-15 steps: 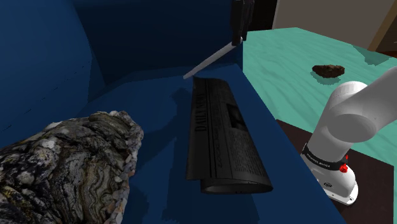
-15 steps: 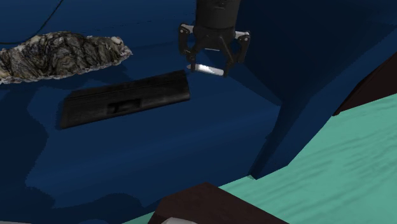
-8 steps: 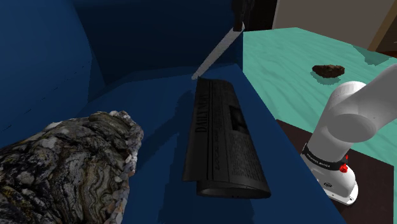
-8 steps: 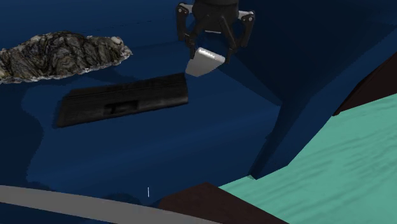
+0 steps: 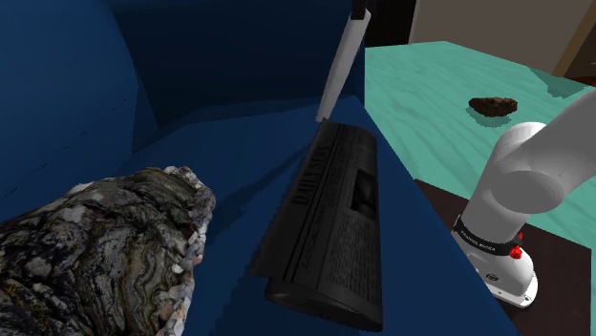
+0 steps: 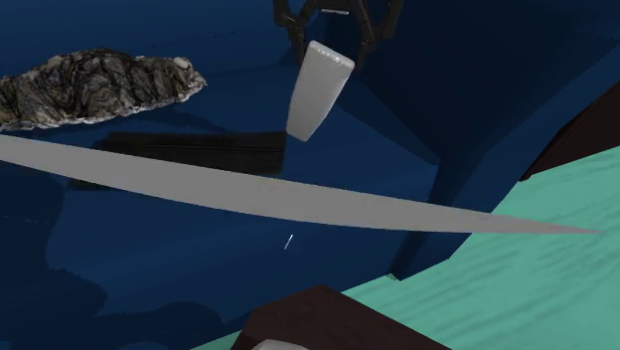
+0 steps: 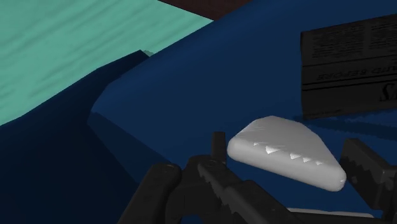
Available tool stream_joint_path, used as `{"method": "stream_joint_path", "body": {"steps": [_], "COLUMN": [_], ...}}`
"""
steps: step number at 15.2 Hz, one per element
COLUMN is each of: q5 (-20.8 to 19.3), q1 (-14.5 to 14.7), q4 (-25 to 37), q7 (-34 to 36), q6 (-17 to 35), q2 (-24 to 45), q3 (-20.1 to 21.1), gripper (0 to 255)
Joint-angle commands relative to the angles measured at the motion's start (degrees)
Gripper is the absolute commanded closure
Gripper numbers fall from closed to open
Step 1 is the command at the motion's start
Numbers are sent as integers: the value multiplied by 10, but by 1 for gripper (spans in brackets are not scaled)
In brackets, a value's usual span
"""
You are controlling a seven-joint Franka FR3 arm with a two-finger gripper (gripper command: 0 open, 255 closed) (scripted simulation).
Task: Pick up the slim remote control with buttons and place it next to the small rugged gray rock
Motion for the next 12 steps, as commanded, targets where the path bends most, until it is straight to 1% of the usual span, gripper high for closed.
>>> {"method": "stream_joint_path", "body": {"steps": [1,6,12], "q5": [6,37,76], "q1": [3,17,30], "q4": [9,-2,6], "q7": [15,83,169], "q6": [-9,-16,-21], "q2": [-2,-31,-47], "q3": [10,59,124], "gripper": [255,255,255]}}
